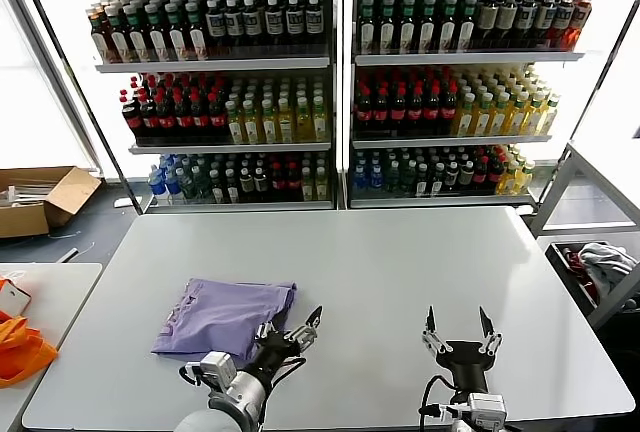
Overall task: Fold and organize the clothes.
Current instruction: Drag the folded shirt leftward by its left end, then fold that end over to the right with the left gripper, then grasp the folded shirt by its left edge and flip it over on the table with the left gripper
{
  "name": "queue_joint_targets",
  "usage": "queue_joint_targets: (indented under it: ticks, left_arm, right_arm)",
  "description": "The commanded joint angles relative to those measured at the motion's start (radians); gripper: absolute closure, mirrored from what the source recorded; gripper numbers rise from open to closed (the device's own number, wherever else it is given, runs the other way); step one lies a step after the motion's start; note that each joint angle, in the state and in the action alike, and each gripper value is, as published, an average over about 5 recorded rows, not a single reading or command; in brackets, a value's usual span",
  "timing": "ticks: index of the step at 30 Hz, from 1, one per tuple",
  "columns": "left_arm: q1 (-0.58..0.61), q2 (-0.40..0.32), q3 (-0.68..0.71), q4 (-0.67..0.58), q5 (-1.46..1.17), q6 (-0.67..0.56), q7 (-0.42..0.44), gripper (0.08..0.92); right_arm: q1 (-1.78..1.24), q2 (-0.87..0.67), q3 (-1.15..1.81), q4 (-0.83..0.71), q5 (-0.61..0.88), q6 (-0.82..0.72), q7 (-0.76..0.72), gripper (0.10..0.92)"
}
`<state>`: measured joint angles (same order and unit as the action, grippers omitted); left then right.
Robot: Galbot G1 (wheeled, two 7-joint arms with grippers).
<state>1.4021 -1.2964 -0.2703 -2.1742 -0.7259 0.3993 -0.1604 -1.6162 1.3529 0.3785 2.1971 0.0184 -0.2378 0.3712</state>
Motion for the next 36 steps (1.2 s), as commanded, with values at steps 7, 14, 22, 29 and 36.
queue_joint_targets:
  ticks: [7, 14, 22, 29, 36]
  left_arm:
    - [0.01, 0.23, -0.397, 0.141, 0.189, -0.063, 0.063, 0.177]
    - [0.013, 0.225, -0.378, 0.265, 0.399, -0.16, 0.088, 0.177]
    - [-0.002, 0.216, -0.345, 0.349, 0.393, -0.161, 0.118, 0.177]
    - [-0.01, 0.216, -0.328, 0.377, 0.305, -0.111, 0.141, 0.177]
    - [-0.024, 0.228, -0.325, 0.383, 0.182, -0.044, 0.139, 0.177]
  right_arm:
    - [0.033, -0.02, -0.05, -0.007, 0.001, -0.012, -0.001, 0.203]
    - [0.053, -0.032, -0.062, -0.01, 0.006, -0.021, -0.005, 0.203]
    - [0.052, -0.027, -0.069, -0.016, 0.007, -0.021, -0.005, 0.203]
    - [0.044, -0.021, -0.071, -0.013, 0.005, -0.022, -0.006, 0.203]
    - [0.036, -0.019, -0.068, -0.018, 0.004, -0.018, -0.005, 0.203]
